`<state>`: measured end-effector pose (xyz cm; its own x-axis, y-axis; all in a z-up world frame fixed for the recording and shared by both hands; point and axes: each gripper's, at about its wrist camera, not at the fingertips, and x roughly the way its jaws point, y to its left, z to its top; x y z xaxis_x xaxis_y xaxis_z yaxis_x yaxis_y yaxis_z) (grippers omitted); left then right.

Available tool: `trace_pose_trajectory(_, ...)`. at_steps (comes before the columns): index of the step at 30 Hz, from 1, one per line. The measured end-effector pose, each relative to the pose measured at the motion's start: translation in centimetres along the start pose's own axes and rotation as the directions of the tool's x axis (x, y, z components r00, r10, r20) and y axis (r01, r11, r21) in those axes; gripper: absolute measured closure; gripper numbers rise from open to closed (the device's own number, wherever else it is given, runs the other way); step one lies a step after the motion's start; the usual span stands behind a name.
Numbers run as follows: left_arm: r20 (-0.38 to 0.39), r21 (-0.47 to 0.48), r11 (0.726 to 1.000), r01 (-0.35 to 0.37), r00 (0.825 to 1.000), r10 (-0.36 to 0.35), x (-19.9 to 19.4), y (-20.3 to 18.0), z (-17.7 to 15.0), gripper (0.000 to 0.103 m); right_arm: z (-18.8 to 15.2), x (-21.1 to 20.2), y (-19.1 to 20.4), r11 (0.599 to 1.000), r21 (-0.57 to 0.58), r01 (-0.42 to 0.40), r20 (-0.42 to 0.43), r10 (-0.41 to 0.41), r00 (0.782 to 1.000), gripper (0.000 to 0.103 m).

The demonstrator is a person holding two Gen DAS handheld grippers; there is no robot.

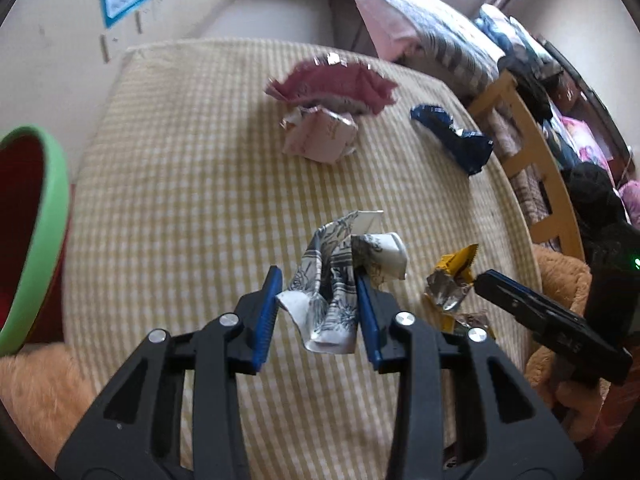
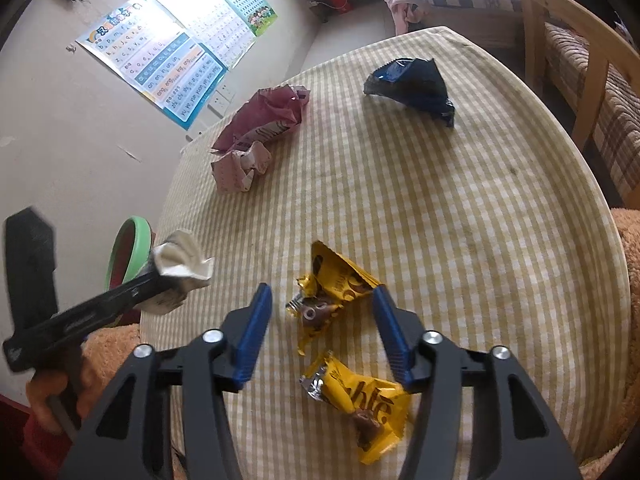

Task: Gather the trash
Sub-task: 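Grasp the white crumpled paper with the left tool while the right tool grasps a yellow candy wrapper, then carry the white paper and yellow wrapper over the bin with both tools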

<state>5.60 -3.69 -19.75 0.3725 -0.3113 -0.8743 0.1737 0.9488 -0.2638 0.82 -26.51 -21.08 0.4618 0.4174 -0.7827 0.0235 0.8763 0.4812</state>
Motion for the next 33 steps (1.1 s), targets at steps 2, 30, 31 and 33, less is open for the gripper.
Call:
trace_pose_trajectory(2, 0.031, 0.004, 1.0, -0.021, 0.999, 0.021, -1.2, -0.2, -0.5, 0.068, 0.3, 0.2, 0.4, 1.0, -0.01, 0.005, -0.004, -0.005, 1.0, 0.05)
trace_pose_trajectory(30, 0.206, -0.062, 0.991, -0.123, 0.969, 0.133, -8.6, 2.1, -0.9, 0.068, 1.0, -1.3, 4.2, 0.996, -0.093, -0.004, 0.024, 0.006, 1.0, 0.083)
trace_pose_trajectory(31, 0.209, -0.065, 0.99, -0.126, 0.968, 0.137, -8.7, 2.2, -0.9, 0.068, 1.2, -1.6, 4.7, 0.995, -0.099, -0.009, 0.033, 0.012, 0.999, 0.083)
trace_pose_trajectory(33, 0.218, -0.071, 0.989, -0.132, 0.965, 0.145, -9.1, 2.5, -0.8, 0.068, 1.6, -2.3, 5.6, 0.993, -0.113, -0.02, 0.053, 0.026, 0.998, 0.083)
